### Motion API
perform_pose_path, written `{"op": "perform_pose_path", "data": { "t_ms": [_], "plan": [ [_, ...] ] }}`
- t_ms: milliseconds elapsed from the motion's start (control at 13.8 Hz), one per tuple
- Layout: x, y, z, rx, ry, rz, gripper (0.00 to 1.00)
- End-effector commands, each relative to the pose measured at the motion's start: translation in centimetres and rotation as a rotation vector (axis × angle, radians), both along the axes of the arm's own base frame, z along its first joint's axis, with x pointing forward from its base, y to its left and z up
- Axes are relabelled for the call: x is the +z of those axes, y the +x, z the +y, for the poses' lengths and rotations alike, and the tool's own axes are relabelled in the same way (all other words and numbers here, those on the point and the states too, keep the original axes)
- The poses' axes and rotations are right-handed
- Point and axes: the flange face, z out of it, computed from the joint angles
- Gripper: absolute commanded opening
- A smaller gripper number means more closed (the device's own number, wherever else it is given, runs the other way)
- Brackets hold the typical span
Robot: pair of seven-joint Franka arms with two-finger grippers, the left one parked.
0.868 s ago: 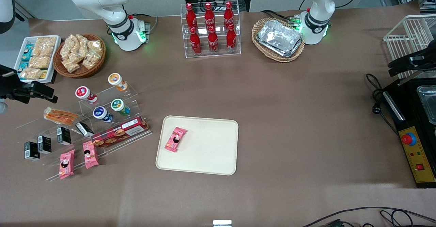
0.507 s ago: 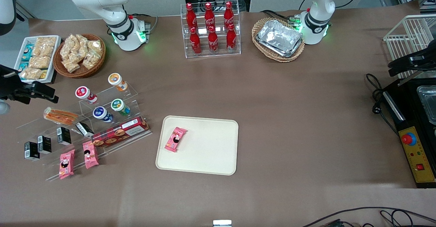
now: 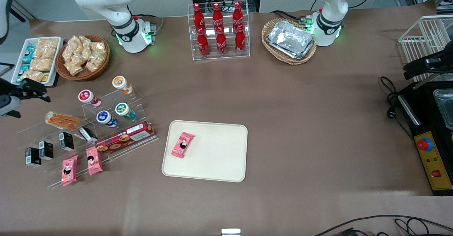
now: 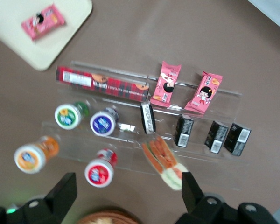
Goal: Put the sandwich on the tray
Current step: 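Move the right gripper over the rack toward the wrapped sandwich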
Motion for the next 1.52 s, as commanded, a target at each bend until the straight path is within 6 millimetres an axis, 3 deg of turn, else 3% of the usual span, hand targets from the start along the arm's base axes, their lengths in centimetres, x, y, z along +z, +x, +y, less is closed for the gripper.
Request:
{"op": "perform_pose_path", "data": {
  "t_ms": [0, 289, 507, 1158, 1447],
  "plan": [
    [-2.0, -0.7, -3.3, 0.243, 0.006, 0.026, 1.00],
    [-3.4, -1.9, -4.8, 0.393, 0.019, 0.002, 1.00],
    [-6.2, -2.6, -5.9, 0.489, 0.017, -0.039, 1.00],
    [-14.8, -6.0, -8.4, 0.566, 0.003, -0.100, 1.00],
    [-16.9, -5.6, -8.4, 0.557, -0.019, -0.107, 1.00]
  ]
}}
